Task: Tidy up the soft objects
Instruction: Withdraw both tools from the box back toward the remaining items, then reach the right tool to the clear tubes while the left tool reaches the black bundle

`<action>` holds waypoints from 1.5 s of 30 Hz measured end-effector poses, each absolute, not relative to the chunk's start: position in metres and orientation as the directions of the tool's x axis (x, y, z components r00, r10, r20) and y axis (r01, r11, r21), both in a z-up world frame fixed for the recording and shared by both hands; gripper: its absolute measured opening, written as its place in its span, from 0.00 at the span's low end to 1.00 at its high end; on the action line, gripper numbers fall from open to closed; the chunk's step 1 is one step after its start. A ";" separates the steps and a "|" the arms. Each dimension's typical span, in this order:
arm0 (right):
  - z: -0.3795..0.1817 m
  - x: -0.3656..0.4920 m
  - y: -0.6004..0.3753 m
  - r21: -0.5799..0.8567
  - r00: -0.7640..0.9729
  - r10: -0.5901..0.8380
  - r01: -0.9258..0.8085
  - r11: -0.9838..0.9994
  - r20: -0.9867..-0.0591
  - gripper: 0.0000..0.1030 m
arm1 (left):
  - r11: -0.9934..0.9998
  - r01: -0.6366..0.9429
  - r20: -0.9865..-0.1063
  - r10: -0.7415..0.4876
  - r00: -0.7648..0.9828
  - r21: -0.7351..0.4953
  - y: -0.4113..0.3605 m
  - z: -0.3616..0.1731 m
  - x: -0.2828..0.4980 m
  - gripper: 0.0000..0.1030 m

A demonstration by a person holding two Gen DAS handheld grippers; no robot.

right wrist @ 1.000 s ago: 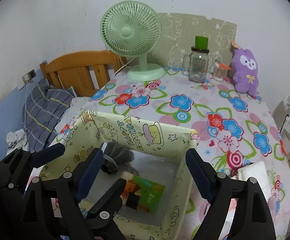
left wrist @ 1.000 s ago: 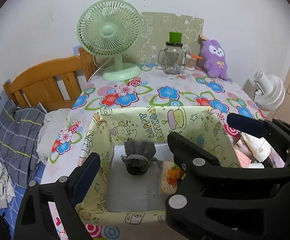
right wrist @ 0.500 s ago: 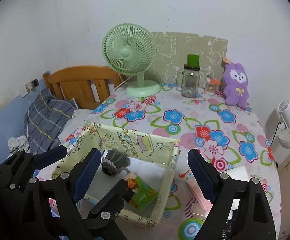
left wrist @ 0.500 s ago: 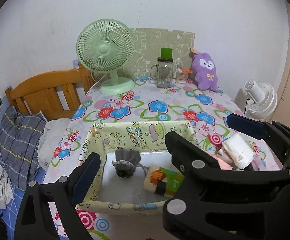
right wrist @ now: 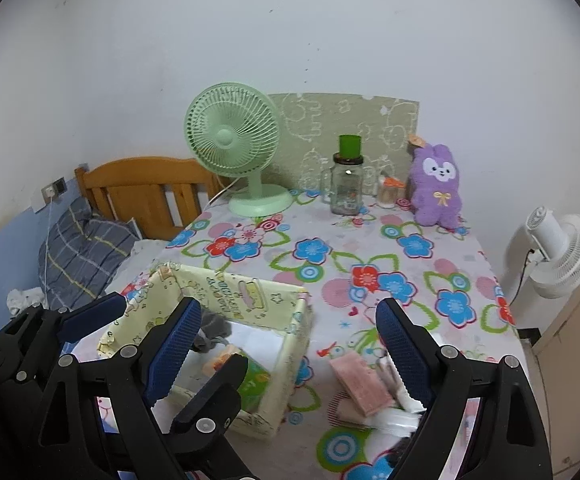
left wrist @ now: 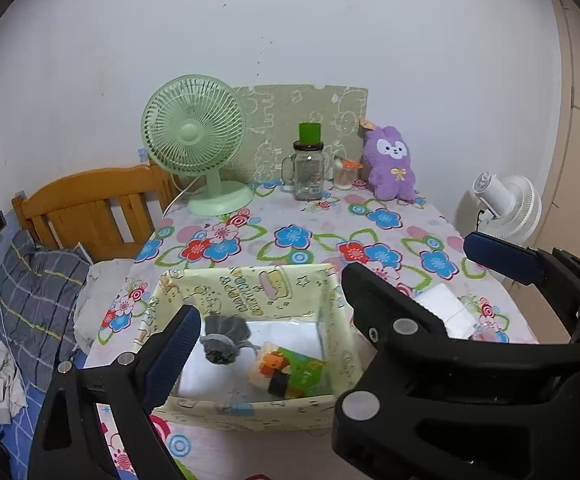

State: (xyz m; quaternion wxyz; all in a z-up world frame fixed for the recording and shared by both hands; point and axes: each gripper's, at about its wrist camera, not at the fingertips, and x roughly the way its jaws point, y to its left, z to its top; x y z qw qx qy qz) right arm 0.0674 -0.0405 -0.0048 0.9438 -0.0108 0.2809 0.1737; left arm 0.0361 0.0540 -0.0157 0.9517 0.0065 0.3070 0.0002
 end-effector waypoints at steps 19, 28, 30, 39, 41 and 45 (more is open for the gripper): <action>-0.002 0.049 -0.100 0.047 0.834 0.227 -0.236 0.971 -0.502 0.89 | 0.998 0.054 -0.539 -0.038 0.842 0.015 -0.006 -0.015 0.028 0.93; -0.015 0.046 -0.124 0.050 0.833 0.186 -0.188 0.981 -0.521 0.89 | 0.996 0.083 -0.549 -0.064 0.834 0.011 -0.030 -0.025 0.028 0.93; -0.019 0.046 -0.129 0.056 0.830 0.182 -0.179 0.982 -0.528 0.89 | 0.996 0.088 -0.551 -0.068 0.832 0.009 -0.034 -0.028 0.028 0.93; -0.037 0.046 -0.147 0.065 0.824 0.164 -0.153 0.986 -0.542 0.89 | 0.994 0.112 -0.564 -0.092 0.820 0.001 -0.050 -0.044 0.028 0.93; -0.042 0.045 -0.151 0.074 0.827 0.164 -0.147 0.986 -0.538 0.89 | 0.993 0.120 -0.560 -0.097 0.823 0.004 -0.054 -0.049 0.028 0.93; -0.053 0.045 -0.160 0.086 0.825 0.162 -0.137 0.987 -0.542 0.89 | 0.990 0.144 -0.570 -0.118 0.813 0.001 -0.064 -0.059 0.029 0.93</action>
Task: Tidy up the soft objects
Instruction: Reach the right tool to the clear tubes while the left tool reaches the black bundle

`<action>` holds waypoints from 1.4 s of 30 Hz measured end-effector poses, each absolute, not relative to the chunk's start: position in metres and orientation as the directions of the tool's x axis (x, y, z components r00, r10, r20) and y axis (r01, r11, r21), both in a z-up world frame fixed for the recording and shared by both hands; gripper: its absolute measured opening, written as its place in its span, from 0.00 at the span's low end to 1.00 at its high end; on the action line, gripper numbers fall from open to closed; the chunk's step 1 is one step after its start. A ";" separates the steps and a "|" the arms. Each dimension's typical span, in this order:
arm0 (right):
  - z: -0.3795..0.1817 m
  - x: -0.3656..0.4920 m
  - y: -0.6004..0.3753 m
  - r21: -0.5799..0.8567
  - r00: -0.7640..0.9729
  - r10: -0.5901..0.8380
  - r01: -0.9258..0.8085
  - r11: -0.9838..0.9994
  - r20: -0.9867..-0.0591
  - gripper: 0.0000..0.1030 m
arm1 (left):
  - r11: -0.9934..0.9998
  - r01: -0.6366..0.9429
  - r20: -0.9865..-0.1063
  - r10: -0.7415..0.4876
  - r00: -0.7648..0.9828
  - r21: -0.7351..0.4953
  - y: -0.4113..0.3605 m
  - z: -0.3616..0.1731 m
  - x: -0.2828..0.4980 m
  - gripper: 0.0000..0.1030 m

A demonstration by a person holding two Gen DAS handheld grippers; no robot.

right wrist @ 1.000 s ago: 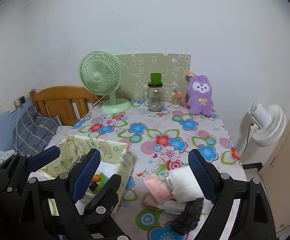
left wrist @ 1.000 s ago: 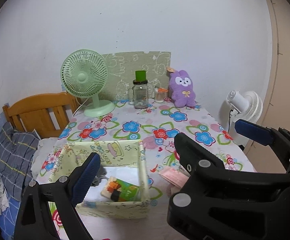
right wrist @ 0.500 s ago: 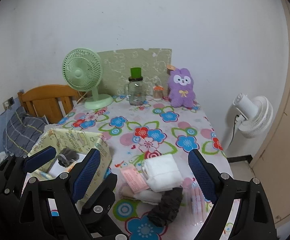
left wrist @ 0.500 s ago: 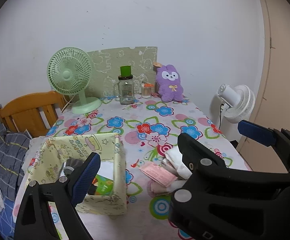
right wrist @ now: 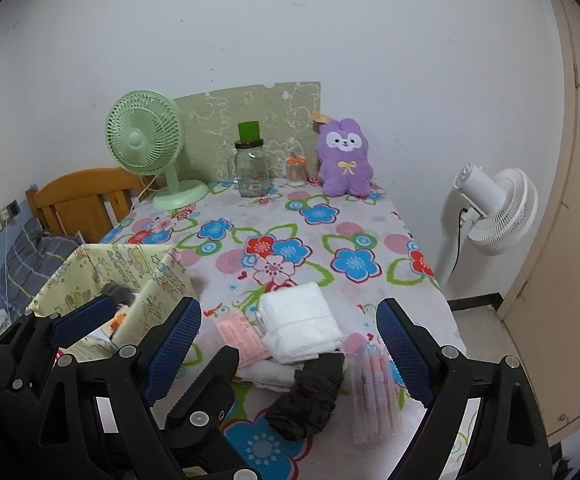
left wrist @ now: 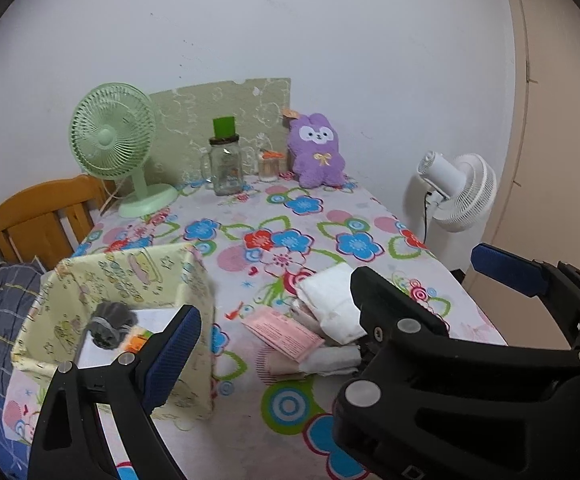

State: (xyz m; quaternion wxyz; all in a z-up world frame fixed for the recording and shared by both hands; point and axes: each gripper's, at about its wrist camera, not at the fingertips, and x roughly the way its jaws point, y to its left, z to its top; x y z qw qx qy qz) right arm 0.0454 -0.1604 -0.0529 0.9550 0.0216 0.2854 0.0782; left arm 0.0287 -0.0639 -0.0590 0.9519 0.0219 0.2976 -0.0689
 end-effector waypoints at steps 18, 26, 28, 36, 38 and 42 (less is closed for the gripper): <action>-0.107 0.051 -0.189 0.119 0.788 0.139 -0.085 0.989 -0.600 0.89 | 0.977 0.212 -0.631 -0.174 0.757 -0.015 -0.094 -0.107 0.039 0.93; -0.122 0.055 -0.199 0.117 0.770 0.128 -0.070 0.991 -0.625 0.89 | 0.974 0.223 -0.652 -0.188 0.735 -0.028 -0.105 -0.123 0.043 0.92; -0.127 0.056 -0.203 0.117 0.765 0.124 -0.063 0.991 -0.632 0.89 | 0.975 0.222 -0.657 -0.184 0.731 -0.026 -0.108 -0.127 0.044 0.90; -0.143 0.061 -0.219 0.121 0.745 0.110 -0.039 0.992 -0.658 0.88 | 0.969 0.245 -0.682 -0.199 0.704 -0.030 -0.126 -0.141 0.049 0.79; -0.147 0.063 -0.224 0.125 0.740 0.104 -0.028 0.992 -0.665 0.88 | 0.967 0.251 -0.691 -0.202 0.694 -0.030 -0.130 -0.144 0.052 0.75; -0.156 0.066 -0.232 0.131 0.724 0.097 -0.010 0.991 -0.683 0.85 | 0.966 0.256 -0.714 -0.198 0.671 -0.027 -0.137 -0.151 0.057 0.66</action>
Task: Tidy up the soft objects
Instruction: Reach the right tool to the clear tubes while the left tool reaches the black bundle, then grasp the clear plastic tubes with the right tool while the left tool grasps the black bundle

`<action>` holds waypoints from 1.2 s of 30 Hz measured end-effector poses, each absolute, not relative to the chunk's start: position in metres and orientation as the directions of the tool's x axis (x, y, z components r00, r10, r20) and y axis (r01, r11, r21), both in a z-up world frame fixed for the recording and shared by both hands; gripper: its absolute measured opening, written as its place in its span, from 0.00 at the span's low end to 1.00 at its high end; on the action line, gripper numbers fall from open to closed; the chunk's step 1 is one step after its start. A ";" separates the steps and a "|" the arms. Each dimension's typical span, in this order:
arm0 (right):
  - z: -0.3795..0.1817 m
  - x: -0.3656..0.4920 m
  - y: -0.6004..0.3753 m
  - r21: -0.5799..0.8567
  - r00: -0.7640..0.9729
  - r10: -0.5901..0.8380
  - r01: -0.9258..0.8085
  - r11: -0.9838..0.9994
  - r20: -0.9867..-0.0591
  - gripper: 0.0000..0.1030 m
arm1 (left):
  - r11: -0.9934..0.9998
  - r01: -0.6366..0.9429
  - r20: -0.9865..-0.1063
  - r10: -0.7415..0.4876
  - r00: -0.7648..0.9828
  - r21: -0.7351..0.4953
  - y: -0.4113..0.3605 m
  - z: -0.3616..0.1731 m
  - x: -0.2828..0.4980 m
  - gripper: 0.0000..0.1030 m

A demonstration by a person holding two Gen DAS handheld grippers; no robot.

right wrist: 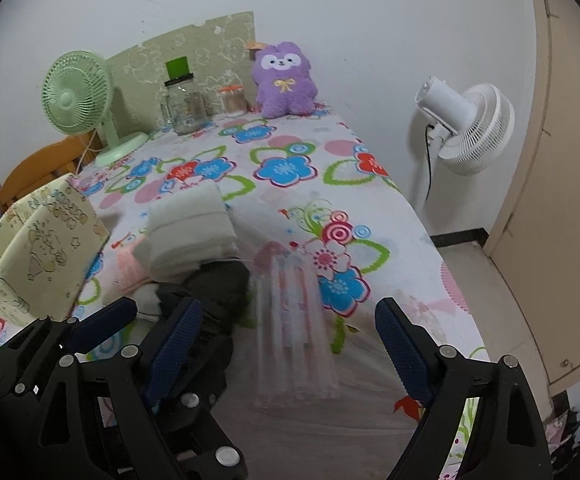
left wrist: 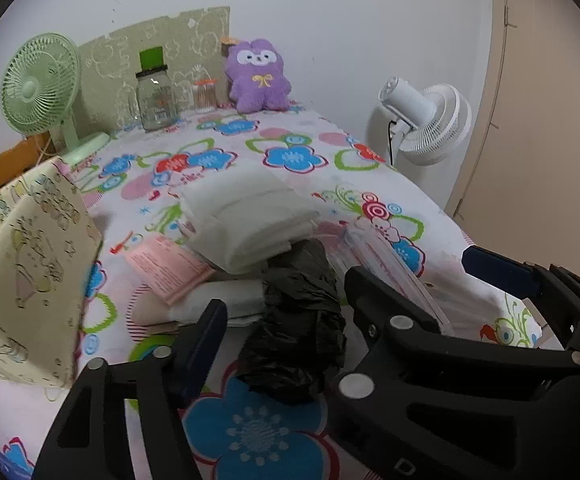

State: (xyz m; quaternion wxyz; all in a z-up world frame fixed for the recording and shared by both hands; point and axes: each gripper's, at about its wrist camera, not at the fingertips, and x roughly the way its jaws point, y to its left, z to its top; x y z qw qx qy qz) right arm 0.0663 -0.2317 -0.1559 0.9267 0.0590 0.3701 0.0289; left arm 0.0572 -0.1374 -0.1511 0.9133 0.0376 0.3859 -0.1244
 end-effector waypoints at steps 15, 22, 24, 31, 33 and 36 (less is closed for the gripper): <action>-0.176 0.079 -0.240 0.160 0.685 0.118 -0.002 0.987 -0.719 0.75 | 0.960 0.278 -0.746 -0.168 0.644 0.023 -0.149 -0.162 0.062 0.46; -0.181 0.086 -0.238 0.188 0.667 0.167 -0.042 0.981 -0.726 0.60 | 0.964 0.265 -0.750 -0.158 0.642 0.024 -0.148 -0.163 0.064 0.45; -0.181 0.086 -0.238 0.191 0.667 0.174 -0.049 0.980 -0.725 0.55 | 0.965 0.260 -0.750 -0.154 0.643 0.025 -0.149 -0.164 0.065 0.45; -0.183 0.088 -0.242 0.202 0.666 0.184 -0.050 0.978 -0.723 0.37 | 0.964 0.264 -0.749 -0.152 0.645 0.031 -0.153 -0.165 0.066 0.44; -0.183 0.089 -0.244 0.211 0.666 0.190 -0.050 0.976 -0.721 0.35 | 0.963 0.268 -0.749 -0.160 0.643 0.025 -0.154 -0.165 0.066 0.43; -0.181 0.088 -0.244 0.210 0.672 0.191 -0.053 0.976 -0.716 0.31 | 0.962 0.272 -0.748 -0.173 0.640 0.010 -0.153 -0.163 0.066 0.42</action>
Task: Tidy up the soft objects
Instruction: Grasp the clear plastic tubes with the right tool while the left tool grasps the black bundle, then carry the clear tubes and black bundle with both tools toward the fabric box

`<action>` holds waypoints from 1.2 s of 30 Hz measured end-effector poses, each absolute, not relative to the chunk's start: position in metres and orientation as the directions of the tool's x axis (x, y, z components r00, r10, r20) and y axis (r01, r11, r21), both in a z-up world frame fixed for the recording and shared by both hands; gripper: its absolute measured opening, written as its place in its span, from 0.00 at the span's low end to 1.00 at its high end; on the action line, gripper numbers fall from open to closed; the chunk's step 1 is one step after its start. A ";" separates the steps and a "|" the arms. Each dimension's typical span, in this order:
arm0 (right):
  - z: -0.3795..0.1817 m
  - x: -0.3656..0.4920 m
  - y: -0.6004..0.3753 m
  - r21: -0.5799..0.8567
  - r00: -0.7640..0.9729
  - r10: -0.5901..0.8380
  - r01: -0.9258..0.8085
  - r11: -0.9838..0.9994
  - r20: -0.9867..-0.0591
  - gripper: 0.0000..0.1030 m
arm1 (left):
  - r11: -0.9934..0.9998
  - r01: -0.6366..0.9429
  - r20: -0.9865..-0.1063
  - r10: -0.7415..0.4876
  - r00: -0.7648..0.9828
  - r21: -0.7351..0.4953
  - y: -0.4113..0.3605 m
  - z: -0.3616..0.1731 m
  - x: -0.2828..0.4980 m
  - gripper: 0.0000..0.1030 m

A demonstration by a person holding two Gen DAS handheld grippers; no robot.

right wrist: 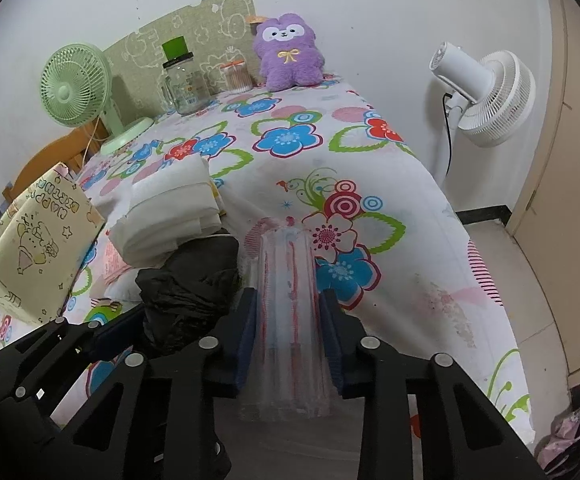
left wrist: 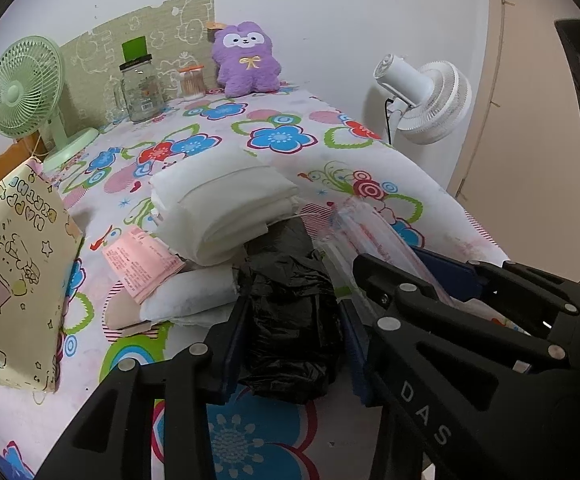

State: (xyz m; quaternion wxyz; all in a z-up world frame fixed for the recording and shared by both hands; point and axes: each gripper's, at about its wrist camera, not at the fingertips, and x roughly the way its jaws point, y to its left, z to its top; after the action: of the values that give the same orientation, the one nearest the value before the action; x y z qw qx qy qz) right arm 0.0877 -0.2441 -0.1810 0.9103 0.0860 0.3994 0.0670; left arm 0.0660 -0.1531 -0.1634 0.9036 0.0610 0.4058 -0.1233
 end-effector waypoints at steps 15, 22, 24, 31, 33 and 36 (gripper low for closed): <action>-0.156 0.074 -0.245 0.188 0.701 0.163 -0.042 0.981 -0.694 0.28 | 0.959 0.284 -0.719 -0.199 0.666 -0.002 -0.154 -0.139 0.055 0.42; -0.140 0.065 -0.246 0.172 0.725 0.154 -0.050 0.984 -0.671 0.28 | 0.959 0.282 -0.693 -0.206 0.691 -0.004 -0.154 -0.125 0.047 0.41; -0.134 0.062 -0.245 0.169 0.733 0.154 -0.053 0.984 -0.663 0.28 | 0.961 0.278 -0.683 -0.205 0.701 -0.003 -0.153 -0.120 0.045 0.41; -0.117 0.057 -0.243 0.161 0.754 0.151 -0.061 0.985 -0.639 0.28 | 0.963 0.269 -0.655 -0.201 0.728 0.003 -0.150 -0.104 0.038 0.41; -0.111 0.055 -0.242 0.159 0.761 0.150 -0.063 0.985 -0.631 0.28 | 0.963 0.268 -0.649 -0.201 0.734 0.006 -0.149 -0.099 0.037 0.41; -0.104 0.055 -0.239 0.159 0.767 0.151 -0.064 0.985 -0.624 0.28 | 0.962 0.272 -0.643 -0.202 0.738 0.010 -0.146 -0.092 0.036 0.41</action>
State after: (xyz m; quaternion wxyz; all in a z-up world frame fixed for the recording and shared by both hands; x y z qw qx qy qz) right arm 0.0551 -0.2394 -0.1044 0.9376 0.0643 0.3368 0.0572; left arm 0.0362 -0.1458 -0.0919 0.9309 0.0518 0.3386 -0.1271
